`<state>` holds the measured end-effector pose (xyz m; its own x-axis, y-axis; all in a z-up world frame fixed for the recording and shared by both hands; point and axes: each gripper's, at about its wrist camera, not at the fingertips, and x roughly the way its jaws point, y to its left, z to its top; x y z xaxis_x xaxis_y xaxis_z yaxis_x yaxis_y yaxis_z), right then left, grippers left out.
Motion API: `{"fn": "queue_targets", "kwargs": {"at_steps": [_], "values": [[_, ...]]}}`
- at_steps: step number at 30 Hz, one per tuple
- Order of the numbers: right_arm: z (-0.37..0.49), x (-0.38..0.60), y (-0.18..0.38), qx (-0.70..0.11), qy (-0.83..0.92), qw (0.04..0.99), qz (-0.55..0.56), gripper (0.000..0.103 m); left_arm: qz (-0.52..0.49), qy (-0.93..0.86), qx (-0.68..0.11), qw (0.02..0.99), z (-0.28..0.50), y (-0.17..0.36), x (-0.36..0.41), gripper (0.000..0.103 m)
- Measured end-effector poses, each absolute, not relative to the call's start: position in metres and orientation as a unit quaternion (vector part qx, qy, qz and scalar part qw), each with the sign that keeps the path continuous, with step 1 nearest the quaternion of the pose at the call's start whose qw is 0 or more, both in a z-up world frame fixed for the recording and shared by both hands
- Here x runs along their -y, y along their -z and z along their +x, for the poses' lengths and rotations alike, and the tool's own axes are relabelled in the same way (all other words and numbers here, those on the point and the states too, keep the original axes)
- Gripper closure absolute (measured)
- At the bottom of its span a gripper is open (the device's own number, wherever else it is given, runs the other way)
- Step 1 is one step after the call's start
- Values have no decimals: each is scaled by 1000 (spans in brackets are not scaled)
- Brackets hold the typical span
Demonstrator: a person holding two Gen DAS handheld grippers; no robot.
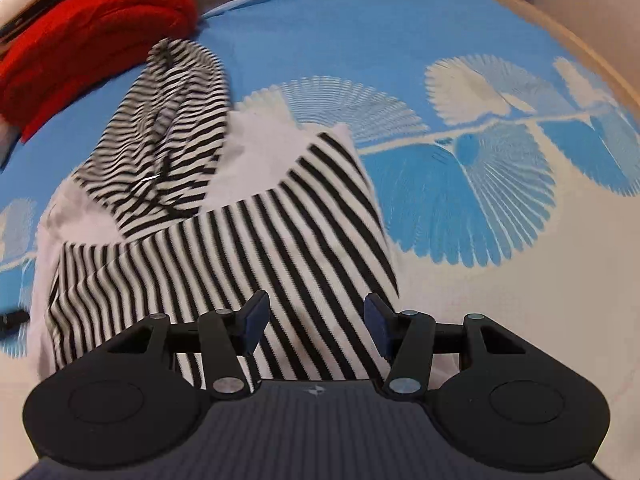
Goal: Fold small clothes
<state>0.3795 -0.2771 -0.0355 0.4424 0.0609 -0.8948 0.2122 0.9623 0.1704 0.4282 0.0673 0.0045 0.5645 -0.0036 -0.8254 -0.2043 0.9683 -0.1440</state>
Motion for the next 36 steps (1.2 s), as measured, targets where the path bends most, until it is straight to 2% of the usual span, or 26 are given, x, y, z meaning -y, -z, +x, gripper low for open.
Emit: {"fn": "queue_targets", "kwargs": {"at_steps": [4, 6, 11, 16, 19, 25, 27, 28, 32, 34, 35, 36], "values": [[380, 275, 20, -512, 10, 854, 96, 50, -67, -31, -413, 908, 428, -19, -61, 92], [379, 276, 15, -505, -1, 860, 76, 54, -69, -27, -404, 912, 429, -23, -61, 92], [380, 288, 11, -504, -17, 858, 94, 93, -90, -32, -396, 913, 454, -23, -60, 92], [377, 294, 6, -500, -22, 860, 94, 93, -87, -19, -392, 916, 544, -18, -36, 91], [376, 296, 12, -510, -25, 856, 83, 88, -86, -5, -399, 913, 615, -9, -21, 88], [380, 307, 26, -528, -12, 846, 77, 72, -63, -40, -412, 908, 743, 26, 9, 52], [382, 311, 25, -523, -10, 849, 74, 69, -73, -33, -418, 905, 770, 36, 14, 35], [382, 314, 25, -520, -5, 851, 69, 68, -65, -34, -420, 905, 781, 40, 17, 34], [383, 324, 32, -528, 1, 847, 66, 67, -35, -52, -429, 901, 809, 58, 25, 34], [381, 331, 33, -528, 8, 846, 65, 67, -28, -52, -429, 902, 817, 65, 24, 39], [380, 333, 34, -527, 10, 848, 58, 67, -26, -49, -429, 901, 819, 68, 26, 50], [379, 336, 34, -526, 15, 848, 52, 67, -26, -43, -437, 898, 821, 72, 25, 70]]}}
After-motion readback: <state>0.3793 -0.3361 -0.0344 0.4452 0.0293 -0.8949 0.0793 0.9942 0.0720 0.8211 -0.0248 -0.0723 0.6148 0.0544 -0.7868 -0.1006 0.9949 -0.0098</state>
